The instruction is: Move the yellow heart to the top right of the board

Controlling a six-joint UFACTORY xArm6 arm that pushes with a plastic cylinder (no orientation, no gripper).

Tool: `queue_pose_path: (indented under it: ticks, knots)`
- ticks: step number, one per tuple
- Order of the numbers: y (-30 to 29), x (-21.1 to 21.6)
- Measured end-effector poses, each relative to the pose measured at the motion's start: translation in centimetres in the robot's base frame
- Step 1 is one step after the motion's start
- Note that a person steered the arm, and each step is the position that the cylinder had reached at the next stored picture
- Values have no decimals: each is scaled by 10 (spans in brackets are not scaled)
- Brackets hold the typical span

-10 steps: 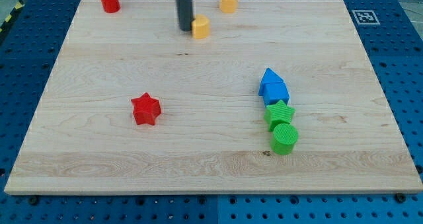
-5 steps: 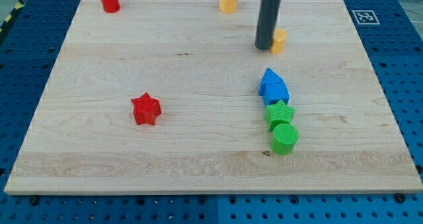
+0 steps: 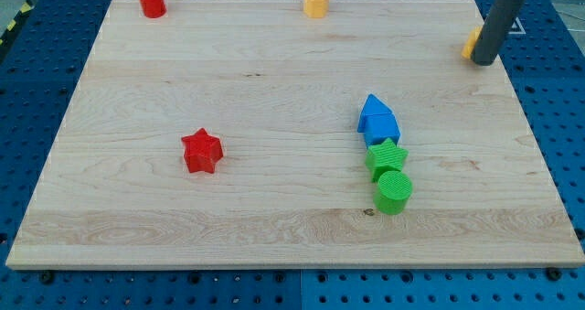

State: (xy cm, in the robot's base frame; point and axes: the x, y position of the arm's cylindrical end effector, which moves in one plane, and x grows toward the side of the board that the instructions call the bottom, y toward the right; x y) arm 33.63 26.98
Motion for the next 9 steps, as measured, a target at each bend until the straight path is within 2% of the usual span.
queue_pose_path:
  ticks: [1, 2, 3, 4, 5, 7, 9]
  knots:
    - [13, 4]
    - [10, -11]
    - [-13, -17]
    - [-16, -46]
    - [-15, -37]
    - [43, -41]
    - [-5, -53]
